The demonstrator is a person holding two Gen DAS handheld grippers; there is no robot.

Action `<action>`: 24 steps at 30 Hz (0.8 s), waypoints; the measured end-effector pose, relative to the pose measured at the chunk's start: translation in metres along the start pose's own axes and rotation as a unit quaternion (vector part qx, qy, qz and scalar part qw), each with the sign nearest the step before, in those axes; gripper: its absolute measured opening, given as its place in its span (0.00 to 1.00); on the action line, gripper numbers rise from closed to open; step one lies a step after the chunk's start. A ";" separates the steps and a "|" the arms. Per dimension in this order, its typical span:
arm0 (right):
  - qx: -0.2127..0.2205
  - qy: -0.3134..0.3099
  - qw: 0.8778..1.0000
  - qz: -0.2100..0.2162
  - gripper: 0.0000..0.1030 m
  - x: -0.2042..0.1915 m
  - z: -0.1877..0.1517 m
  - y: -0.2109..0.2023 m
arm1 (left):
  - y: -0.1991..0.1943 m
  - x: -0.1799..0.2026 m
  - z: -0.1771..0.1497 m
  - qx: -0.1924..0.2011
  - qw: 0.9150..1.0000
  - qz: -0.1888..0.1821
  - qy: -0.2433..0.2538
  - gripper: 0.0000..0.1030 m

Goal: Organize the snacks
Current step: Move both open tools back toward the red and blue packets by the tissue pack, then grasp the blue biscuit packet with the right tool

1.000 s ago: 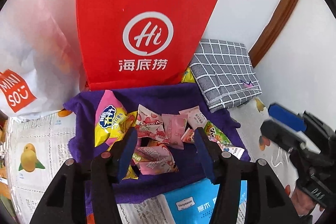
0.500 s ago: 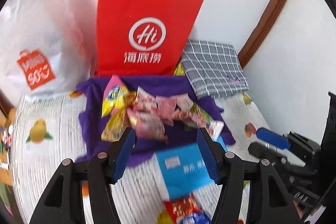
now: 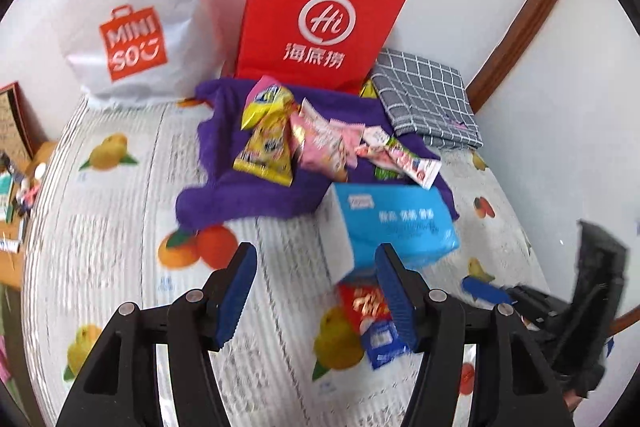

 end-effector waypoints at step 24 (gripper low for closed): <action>-0.040 0.009 0.999 0.008 0.72 -0.029 -0.043 0.073 | -0.004 -0.047 -0.057 -0.023 0.999 0.001 -0.024 0.57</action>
Point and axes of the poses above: each gripper's, at about its wrist camera, not at the fingertips, and y roughly the way its jaws point, x to its right, z to its top, the point moved 4 cm from there along y, roughly the way its jaws point, and after that the axes turned 15 degrees about z, right-handed, at the moved point
